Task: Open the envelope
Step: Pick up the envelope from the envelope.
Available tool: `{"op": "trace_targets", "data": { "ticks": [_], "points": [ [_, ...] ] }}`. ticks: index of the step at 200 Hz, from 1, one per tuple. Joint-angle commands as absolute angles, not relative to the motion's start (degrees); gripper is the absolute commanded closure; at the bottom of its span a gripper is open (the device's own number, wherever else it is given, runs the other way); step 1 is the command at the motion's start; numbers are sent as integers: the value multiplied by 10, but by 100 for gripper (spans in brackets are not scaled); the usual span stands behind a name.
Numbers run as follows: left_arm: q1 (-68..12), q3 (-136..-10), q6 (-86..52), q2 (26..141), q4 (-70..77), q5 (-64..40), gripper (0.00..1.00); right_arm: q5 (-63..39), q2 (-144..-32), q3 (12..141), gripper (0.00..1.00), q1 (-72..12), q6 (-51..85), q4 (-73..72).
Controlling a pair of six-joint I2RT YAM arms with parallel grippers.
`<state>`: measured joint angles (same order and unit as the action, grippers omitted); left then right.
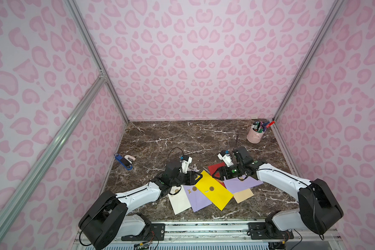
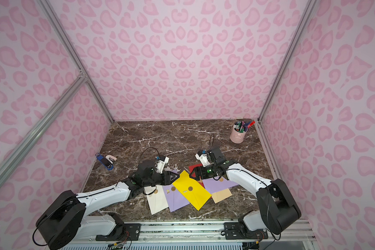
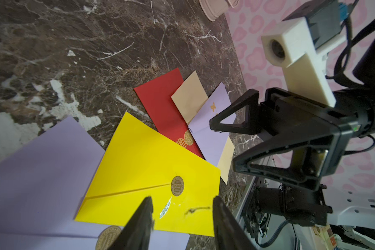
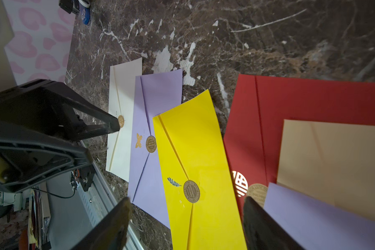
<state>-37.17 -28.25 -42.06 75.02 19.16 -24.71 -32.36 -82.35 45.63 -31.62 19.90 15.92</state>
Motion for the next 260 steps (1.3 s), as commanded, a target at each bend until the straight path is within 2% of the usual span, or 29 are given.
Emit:
{"op": "trace_targets", "data": {
  "ticks": [1,24,33,92,216,260],
  "points": [
    [-377,-286,-423,765,174,-245,60,-331,-841,462,19,-322,204,148],
    [-388,-288,-425,781,177,-244,62,-331,-858,467,19,-323,197,149],
    [-391,-289,-427,788,175,-243,67,-330,-864,469,19,-323,194,151],
    [-394,-283,-433,816,174,-242,76,-331,-892,463,19,-322,189,146],
    [-396,-271,-441,841,170,-229,82,-331,-912,440,19,-323,190,142],
    [-396,-269,-443,849,175,-230,82,-346,-922,428,26,-323,194,136]
  ]
}}
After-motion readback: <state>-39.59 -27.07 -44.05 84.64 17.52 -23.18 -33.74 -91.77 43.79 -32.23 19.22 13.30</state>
